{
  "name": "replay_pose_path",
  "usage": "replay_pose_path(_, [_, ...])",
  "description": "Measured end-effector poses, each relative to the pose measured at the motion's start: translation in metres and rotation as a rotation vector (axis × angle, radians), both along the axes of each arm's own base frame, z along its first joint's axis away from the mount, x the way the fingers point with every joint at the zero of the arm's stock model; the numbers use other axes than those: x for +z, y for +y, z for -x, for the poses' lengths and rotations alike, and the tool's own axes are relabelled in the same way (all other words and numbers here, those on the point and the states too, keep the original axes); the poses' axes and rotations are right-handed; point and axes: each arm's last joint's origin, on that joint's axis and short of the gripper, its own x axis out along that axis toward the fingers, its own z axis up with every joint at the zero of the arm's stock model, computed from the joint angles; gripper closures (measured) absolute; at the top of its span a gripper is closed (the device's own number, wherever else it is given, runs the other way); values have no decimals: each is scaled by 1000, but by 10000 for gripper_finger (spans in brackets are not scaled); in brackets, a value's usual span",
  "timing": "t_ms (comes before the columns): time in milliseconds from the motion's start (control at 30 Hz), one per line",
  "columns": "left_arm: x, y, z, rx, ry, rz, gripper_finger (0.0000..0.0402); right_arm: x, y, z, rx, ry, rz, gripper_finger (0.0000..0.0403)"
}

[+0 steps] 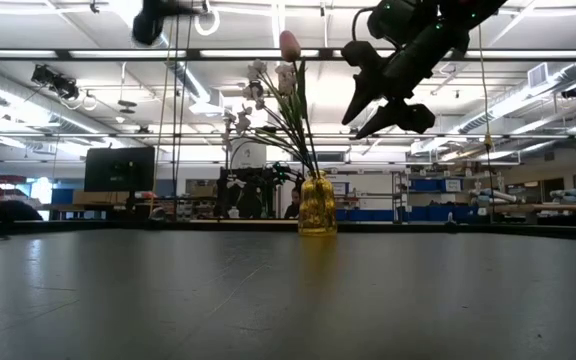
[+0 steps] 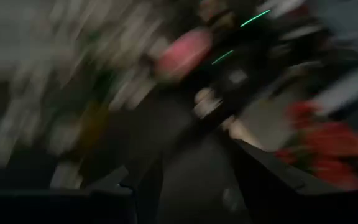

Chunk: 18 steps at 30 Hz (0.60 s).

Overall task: Sort flowers into vase by color
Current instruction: Put the white flowers into the yellow vase

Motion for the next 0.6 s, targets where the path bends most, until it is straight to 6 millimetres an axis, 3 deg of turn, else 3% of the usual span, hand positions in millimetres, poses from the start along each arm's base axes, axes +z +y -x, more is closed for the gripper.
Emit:
replay_pose_path(167, [-43, -3, -17, 161, 252, 376, 209, 0, 0, 0, -2, 3, 9, 228])
replay_pose_path(300, [-66, -22, -21, 225, 414, 539, 209, 0, -2, 1, -7, 2, 7, 228])
replay_pose_path(600, [-88, -79, -12, 290, 590, 744, 209, 0, -4, 1, -18, 26, 75, 228])
